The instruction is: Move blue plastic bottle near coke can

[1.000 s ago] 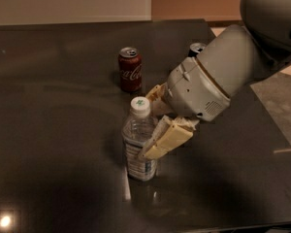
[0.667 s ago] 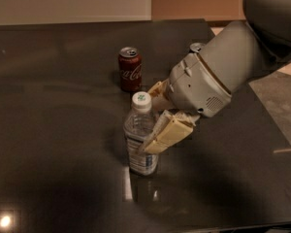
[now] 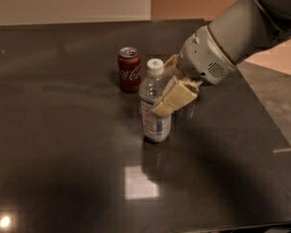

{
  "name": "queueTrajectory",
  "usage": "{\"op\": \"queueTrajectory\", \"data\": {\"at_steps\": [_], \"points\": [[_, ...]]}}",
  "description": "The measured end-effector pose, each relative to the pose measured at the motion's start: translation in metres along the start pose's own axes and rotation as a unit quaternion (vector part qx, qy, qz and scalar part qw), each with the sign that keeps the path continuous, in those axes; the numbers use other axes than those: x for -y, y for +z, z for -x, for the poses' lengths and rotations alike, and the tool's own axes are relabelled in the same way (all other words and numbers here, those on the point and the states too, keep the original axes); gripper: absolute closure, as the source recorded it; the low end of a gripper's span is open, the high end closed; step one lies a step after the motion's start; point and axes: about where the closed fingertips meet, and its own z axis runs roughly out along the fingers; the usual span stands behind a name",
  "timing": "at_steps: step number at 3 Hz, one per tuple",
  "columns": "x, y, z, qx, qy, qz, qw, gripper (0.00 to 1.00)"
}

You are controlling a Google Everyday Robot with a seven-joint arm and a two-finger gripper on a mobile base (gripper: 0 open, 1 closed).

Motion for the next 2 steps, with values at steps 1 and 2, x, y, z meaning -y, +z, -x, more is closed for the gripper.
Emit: {"op": "queueTrajectory", "data": {"at_steps": [1,2], "points": [[0.05,-0.01,-0.01,0.003,0.046,-0.039,0.9981,1.0],[0.091,-0.015,-0.018,0.018,0.087,-0.064,0.994,1.0]]}}
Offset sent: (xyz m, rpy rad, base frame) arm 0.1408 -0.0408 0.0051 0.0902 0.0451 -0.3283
